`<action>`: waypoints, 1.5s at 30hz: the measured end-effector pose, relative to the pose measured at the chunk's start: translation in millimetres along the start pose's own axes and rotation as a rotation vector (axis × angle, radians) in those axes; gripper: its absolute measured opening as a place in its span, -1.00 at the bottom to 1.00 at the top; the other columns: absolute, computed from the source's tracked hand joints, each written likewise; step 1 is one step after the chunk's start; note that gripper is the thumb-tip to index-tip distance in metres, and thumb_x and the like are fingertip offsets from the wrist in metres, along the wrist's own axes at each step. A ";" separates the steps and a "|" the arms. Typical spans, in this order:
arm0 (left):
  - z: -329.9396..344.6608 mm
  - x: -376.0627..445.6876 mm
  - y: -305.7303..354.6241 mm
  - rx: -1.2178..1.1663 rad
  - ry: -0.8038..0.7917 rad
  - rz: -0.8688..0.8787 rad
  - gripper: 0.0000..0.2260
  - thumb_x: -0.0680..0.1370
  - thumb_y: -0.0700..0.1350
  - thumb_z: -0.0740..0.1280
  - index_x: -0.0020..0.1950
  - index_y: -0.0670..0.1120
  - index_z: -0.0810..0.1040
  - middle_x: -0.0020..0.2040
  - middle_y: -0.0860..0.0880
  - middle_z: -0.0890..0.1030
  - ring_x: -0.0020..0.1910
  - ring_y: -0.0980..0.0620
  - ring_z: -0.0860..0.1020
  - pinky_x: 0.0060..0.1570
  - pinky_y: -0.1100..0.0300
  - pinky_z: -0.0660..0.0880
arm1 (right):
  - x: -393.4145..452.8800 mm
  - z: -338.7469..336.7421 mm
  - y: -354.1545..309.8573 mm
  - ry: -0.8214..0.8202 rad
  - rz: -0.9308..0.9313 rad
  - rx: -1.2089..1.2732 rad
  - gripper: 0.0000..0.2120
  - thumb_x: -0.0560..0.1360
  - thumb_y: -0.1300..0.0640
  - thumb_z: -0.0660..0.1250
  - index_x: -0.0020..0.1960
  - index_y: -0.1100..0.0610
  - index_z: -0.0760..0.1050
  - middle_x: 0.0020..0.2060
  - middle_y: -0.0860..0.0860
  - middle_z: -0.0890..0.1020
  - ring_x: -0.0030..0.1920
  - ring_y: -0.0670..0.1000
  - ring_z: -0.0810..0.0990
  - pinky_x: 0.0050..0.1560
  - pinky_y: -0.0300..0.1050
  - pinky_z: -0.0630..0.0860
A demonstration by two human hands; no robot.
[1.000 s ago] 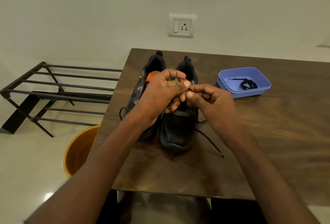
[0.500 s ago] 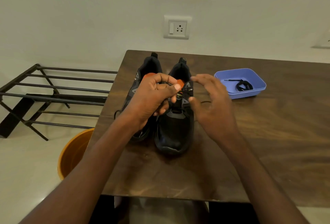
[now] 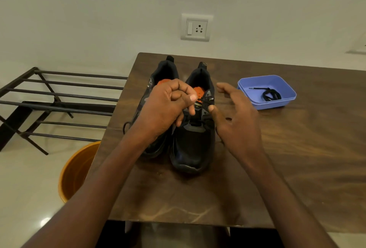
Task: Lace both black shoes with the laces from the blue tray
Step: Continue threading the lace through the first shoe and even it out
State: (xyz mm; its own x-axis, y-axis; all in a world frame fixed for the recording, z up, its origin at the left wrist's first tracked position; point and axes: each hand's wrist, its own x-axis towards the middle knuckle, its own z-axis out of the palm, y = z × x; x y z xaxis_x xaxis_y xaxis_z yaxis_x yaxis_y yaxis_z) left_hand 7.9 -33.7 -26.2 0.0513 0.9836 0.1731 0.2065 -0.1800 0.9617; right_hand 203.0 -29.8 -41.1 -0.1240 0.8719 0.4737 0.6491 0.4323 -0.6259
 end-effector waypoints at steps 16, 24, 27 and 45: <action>27.6 2.3 -16.5 0.765 0.198 -0.010 -0.72 0.56 0.15 0.45 0.10 0.01 0.52 -0.13 0.08 0.57 -0.17 0.09 0.56 -0.11 0.10 0.57 | -2.1 26.0 -2.3 -0.008 0.169 0.370 -0.82 0.68 0.24 0.26 0.18 0.07 0.60 -0.05 -0.11 0.69 -0.26 -0.02 0.66 -0.20 -0.16 0.62; 27.8 -0.7 -13.9 0.730 0.253 -0.085 -0.83 0.59 0.03 0.42 -0.08 -0.02 0.52 -0.25 0.04 0.59 -0.28 0.08 0.58 -0.16 0.07 0.61 | -2.4 38.3 10.9 -0.102 -0.028 -0.044 -0.87 0.70 0.15 0.18 0.11 0.09 0.50 -0.14 -0.04 0.56 -0.21 -0.10 0.48 -0.24 -0.33 0.30; 27.4 -2.6 -14.4 0.664 0.316 -0.124 -0.82 0.60 0.02 0.41 -0.14 -0.02 0.53 -0.27 0.04 0.59 -0.27 0.09 0.59 -0.17 0.11 0.60 | -1.0 35.0 14.6 -0.080 -0.055 -0.062 -0.86 0.70 0.15 0.18 0.13 0.09 0.51 -0.12 -0.04 0.56 -0.19 -0.11 0.47 -0.23 -0.38 0.32; 28.7 -11.2 -13.0 0.372 0.110 -0.323 -0.71 0.48 0.06 0.54 0.02 0.03 0.48 -0.15 -0.01 0.67 -0.18 0.02 0.66 -0.05 -0.06 0.67 | -1.4 18.9 8.3 -0.008 0.121 0.104 -0.80 0.48 0.19 0.53 0.06 -0.03 0.72 -0.04 -0.19 0.73 0.03 -0.21 0.66 0.12 -0.06 0.64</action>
State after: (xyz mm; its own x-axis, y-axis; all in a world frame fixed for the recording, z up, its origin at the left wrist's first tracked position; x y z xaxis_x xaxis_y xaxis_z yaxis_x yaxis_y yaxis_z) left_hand 32.6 -42.8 -46.7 -0.1718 0.9818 -0.0806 0.5303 0.1611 0.8324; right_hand 194.4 -23.1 -58.7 -0.0561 0.9206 0.3865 0.5787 0.3454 -0.7388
